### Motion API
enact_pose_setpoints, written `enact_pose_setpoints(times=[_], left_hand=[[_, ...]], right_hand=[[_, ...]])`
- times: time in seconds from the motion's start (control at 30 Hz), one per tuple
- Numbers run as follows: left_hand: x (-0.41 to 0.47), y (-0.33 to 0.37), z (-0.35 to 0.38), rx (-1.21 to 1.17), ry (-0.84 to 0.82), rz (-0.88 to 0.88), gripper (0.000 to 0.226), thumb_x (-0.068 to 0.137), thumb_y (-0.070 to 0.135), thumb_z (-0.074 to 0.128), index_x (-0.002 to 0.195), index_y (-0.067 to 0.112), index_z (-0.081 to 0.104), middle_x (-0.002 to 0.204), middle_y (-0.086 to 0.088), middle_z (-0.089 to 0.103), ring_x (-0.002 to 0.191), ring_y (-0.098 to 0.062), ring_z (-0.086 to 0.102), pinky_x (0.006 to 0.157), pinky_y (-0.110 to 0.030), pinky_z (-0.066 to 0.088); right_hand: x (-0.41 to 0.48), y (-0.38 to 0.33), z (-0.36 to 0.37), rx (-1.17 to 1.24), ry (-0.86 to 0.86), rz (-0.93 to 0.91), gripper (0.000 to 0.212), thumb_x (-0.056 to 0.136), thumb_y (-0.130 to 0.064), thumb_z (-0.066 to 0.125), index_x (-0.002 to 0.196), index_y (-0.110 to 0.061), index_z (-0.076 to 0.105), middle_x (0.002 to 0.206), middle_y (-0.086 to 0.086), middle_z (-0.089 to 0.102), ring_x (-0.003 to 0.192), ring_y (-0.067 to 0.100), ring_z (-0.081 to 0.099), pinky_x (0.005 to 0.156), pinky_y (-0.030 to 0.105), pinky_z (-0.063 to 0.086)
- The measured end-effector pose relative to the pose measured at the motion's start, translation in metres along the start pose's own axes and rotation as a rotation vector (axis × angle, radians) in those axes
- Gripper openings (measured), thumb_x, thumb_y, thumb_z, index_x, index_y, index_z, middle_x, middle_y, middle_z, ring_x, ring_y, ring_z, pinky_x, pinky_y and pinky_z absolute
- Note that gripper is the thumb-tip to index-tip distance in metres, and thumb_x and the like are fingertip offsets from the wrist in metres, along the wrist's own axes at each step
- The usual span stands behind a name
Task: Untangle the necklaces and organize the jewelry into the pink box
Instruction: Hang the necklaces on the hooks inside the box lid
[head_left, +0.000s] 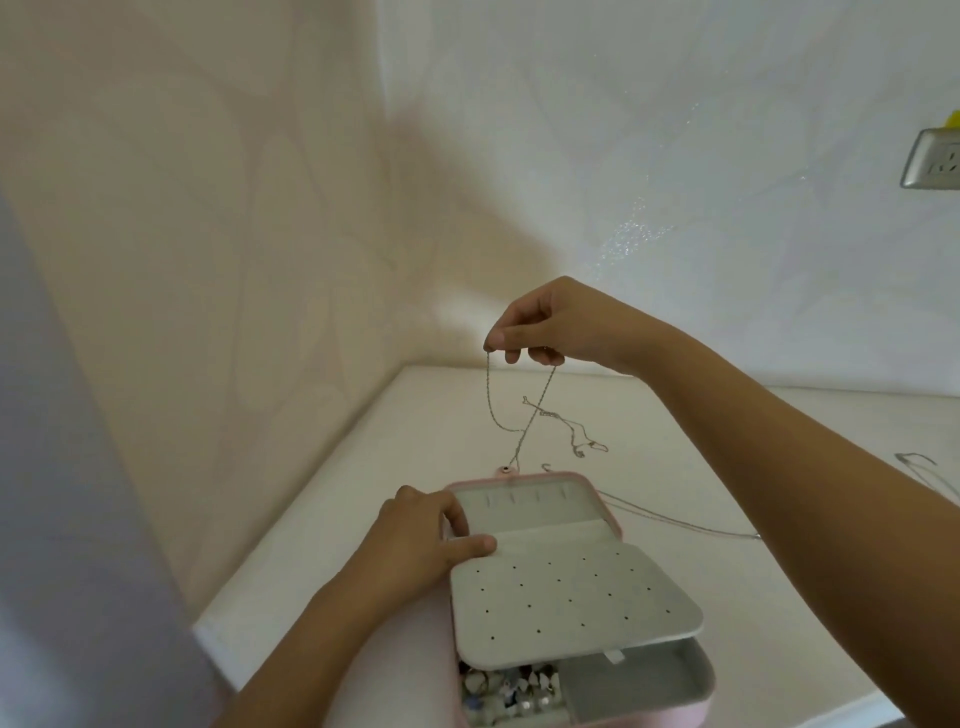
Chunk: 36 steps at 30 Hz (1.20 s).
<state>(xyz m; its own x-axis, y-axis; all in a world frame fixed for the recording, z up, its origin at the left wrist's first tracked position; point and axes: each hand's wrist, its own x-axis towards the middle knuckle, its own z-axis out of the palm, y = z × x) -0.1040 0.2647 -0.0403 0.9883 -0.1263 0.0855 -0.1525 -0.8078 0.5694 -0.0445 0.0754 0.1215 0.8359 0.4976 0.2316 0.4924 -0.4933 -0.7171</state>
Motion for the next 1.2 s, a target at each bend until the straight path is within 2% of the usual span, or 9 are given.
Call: enact_pose_setpoints(times=[0.17,0.3,0.37,0.5,0.57,0.63,0.7,0.87,1.2], left_hand=[[0.004,0.003,0.007,-0.029,-0.006,0.013,0.022,0.081,0.04,0.068,0.068,0.031,0.053,0.093,-0.002,0.059,0.073,-0.009,0.052,0.055,-0.017,0.032],[-0.005,0.01,0.011,-0.097,0.075,0.067,0.015,0.088,0.035,0.062,0.077,0.032,0.052,0.112,0.008,0.044,0.106,-0.008,0.044,0.079,-0.014,0.033],[-0.009,0.013,0.012,-0.109,0.158,0.102,0.015,0.088,0.032,0.062,0.077,0.031,0.052,0.114,0.01,0.039,0.108,-0.005,0.036,0.079,-0.007,0.031],[-0.012,0.017,0.015,-0.133,0.278,0.186,0.012,0.089,0.029,0.061,0.081,0.024,0.054,0.12,0.011,0.034,0.104,0.011,0.031,0.08,0.004,0.026],[-0.012,0.017,0.017,-0.12,0.32,0.224,0.012,0.089,0.029,0.061,0.083,0.022,0.054,0.121,0.011,0.032,0.105,0.021,0.026,0.081,0.006,0.022],[-0.011,0.017,0.018,-0.12,0.34,0.243,0.012,0.089,0.028,0.061,0.082,0.023,0.053,0.121,0.011,0.032,0.104,0.025,0.024,0.081,0.007,0.021],[-0.011,0.018,0.019,-0.124,0.348,0.246,0.012,0.089,0.028,0.062,0.081,0.023,0.053,0.121,0.012,0.033,0.104,0.025,0.024,0.081,0.006,0.022],[-0.009,0.017,0.021,-0.124,0.364,0.262,0.013,0.089,0.028,0.062,0.081,0.023,0.053,0.12,0.011,0.035,0.105,0.021,0.027,0.081,0.004,0.024],[-0.01,0.015,0.022,-0.119,0.368,0.276,0.013,0.089,0.029,0.062,0.081,0.026,0.052,0.12,0.013,0.034,0.11,0.016,0.028,0.083,0.001,0.027]], right_hand=[[0.004,-0.006,0.004,-0.178,0.021,-0.02,0.006,0.083,-0.023,0.072,0.081,-0.018,0.076,0.055,-0.005,0.059,0.046,0.006,0.036,0.046,0.012,0.03],[0.008,-0.013,0.007,-0.45,0.163,-0.107,0.01,0.08,-0.025,0.075,0.082,-0.016,0.077,0.04,-0.014,0.044,0.043,-0.001,0.043,0.043,0.009,0.029],[0.005,-0.02,0.005,-0.508,0.212,-0.144,0.012,0.081,-0.028,0.074,0.084,-0.017,0.077,0.042,-0.013,0.043,0.046,-0.009,0.045,0.045,0.008,0.031],[-0.002,-0.032,-0.008,-0.323,0.155,-0.118,0.014,0.086,-0.028,0.069,0.083,-0.015,0.073,0.038,-0.01,0.049,0.034,0.006,0.038,0.04,0.006,0.028],[-0.004,-0.034,-0.011,-0.31,0.093,-0.094,0.014,0.089,-0.027,0.065,0.084,-0.015,0.071,0.048,-0.004,0.058,0.035,0.007,0.032,0.039,0.01,0.029],[-0.005,-0.036,-0.013,-0.252,0.055,-0.081,0.014,0.09,-0.023,0.065,0.083,-0.012,0.07,0.06,-0.001,0.064,0.039,0.006,0.036,0.041,0.012,0.03],[-0.005,-0.036,-0.016,-0.158,0.05,-0.071,0.015,0.089,-0.021,0.066,0.084,-0.008,0.07,0.061,-0.001,0.062,0.041,0.01,0.041,0.042,0.015,0.032],[-0.007,-0.041,-0.015,-0.162,0.08,-0.08,0.016,0.088,-0.029,0.066,0.086,-0.013,0.07,0.042,-0.003,0.049,0.037,0.011,0.029,0.039,0.015,0.027],[-0.007,-0.059,-0.021,-0.103,0.169,-0.139,0.014,0.087,-0.028,0.069,0.082,-0.016,0.07,0.041,-0.004,0.049,0.039,0.011,0.03,0.04,0.014,0.027]])
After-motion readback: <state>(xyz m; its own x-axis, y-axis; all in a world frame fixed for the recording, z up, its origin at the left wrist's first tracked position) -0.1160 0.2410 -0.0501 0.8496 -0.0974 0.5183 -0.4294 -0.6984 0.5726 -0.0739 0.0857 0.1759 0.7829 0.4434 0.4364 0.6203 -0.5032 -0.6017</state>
